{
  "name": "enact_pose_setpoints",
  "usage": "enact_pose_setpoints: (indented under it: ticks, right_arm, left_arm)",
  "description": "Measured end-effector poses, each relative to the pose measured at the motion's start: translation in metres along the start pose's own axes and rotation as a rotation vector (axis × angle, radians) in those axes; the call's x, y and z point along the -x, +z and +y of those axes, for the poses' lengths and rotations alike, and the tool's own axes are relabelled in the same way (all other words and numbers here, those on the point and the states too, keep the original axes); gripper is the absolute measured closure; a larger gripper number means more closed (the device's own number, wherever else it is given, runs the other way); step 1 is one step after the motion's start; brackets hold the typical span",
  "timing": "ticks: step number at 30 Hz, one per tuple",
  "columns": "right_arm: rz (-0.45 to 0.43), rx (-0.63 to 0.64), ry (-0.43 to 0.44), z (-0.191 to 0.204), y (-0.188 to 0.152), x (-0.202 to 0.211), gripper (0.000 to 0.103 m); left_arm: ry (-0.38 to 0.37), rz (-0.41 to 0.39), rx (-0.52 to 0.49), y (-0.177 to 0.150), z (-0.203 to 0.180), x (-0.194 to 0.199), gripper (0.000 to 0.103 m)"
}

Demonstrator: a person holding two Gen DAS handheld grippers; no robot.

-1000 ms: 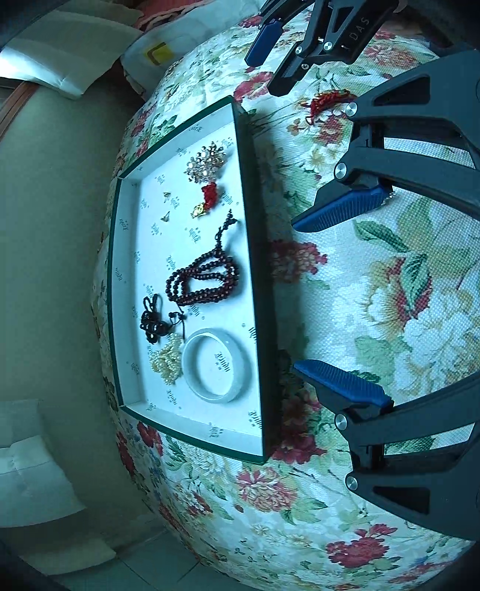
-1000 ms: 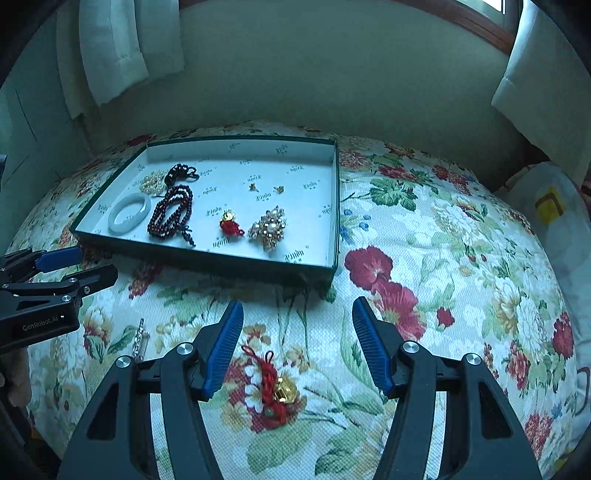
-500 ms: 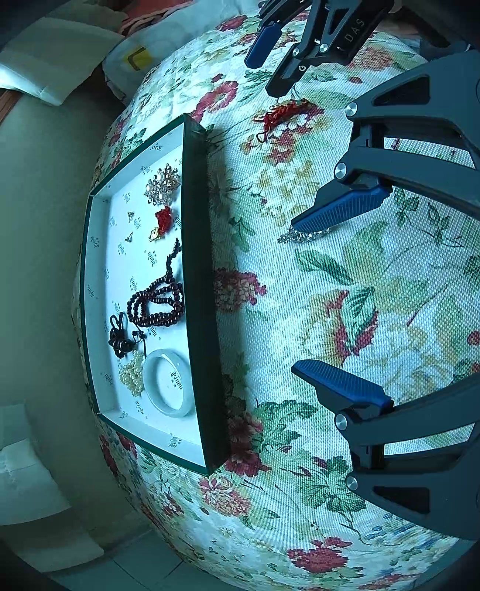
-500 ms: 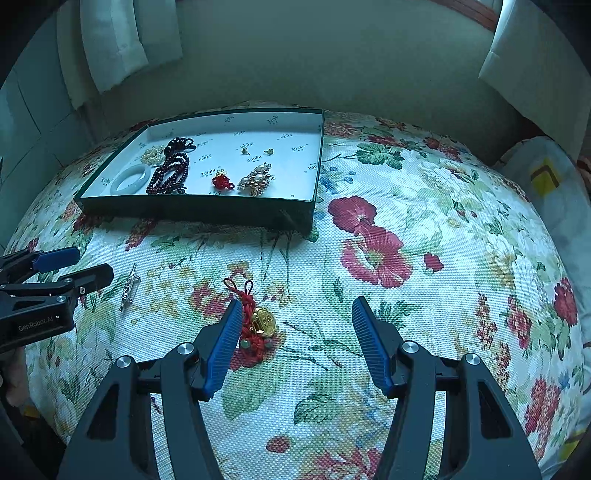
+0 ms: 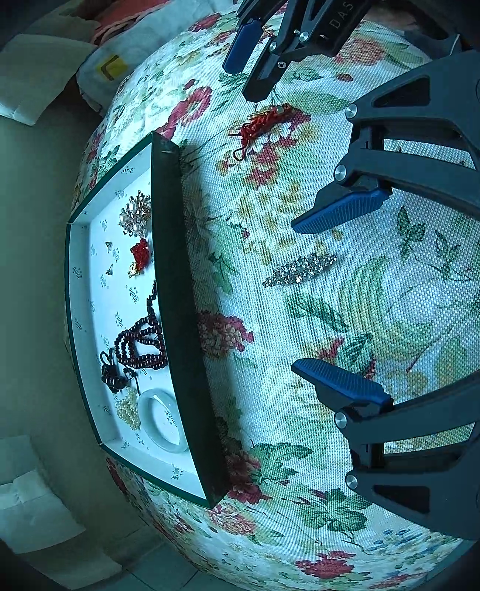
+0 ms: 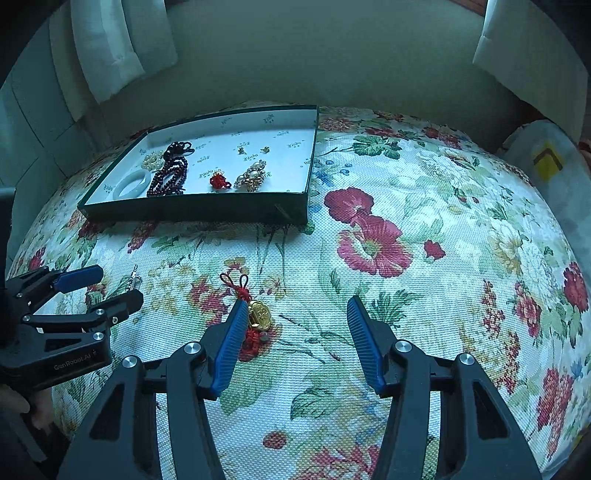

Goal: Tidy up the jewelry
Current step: 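Withdraw both tools from the tray toward the rhinestone brooch and tassel charm, then grasp the silver rhinestone brooch with the left tool while the right tool grasps the red tassel gold charm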

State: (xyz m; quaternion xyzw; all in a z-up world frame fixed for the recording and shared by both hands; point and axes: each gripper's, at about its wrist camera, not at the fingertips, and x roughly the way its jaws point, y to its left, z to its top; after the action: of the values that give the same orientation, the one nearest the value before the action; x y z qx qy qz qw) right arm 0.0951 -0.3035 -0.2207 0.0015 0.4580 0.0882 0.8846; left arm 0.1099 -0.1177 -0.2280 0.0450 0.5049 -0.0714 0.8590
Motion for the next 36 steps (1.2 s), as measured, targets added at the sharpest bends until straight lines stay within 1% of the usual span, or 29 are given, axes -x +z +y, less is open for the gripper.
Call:
enact_pose_setpoints:
  ticks: [1, 4, 8, 9, 11, 14, 23, 34, 36]
  right_arm:
    - [0.001, -0.001, 0.002, 0.000, 0.000, 0.000, 0.048]
    - [0.002, -0.001, 0.007, 0.000, 0.000, -0.001, 0.048]
    - [0.003, -0.002, 0.007, 0.001, 0.000, -0.001, 0.048]
    - [0.003, -0.002, 0.007, 0.001, 0.000, -0.001, 0.048]
    - [0.003, -0.001, 0.007, 0.001, 0.000, -0.001, 0.048]
    - [0.003, 0.003, 0.005, 0.003, 0.000, -0.001, 0.048]
    - [0.008, 0.018, 0.006, 0.010, -0.001, -0.002, 0.048]
    - [0.036, 0.051, 0.011, 0.025, -0.001, -0.015, 0.048]
    - [0.045, 0.050, 0.008, 0.024, -0.002, -0.019, 0.050]
  left_arm:
    - [-0.001, 0.004, -0.002, 0.000, 0.000, -0.001, 0.040]
    - [-0.006, -0.001, -0.010, 0.000, -0.002, -0.003, 0.044]
    - [-0.035, -0.010, -0.035, 0.001, -0.005, -0.001, 0.065]
    - [-0.040, -0.011, -0.043, 0.002, -0.006, -0.001, 0.068]
    - [-0.055, -0.013, -0.053, 0.001, -0.007, 0.000, 0.081]
    - [-0.067, -0.014, -0.059, 0.002, -0.007, 0.000, 0.090]
    - [-0.082, -0.014, -0.051, 0.001, -0.001, 0.001, 0.091]
    - [-0.052, -0.045, -0.037, -0.001, 0.022, 0.014, 0.091]
    - [-0.049, -0.046, -0.031, -0.002, 0.027, 0.015, 0.091]
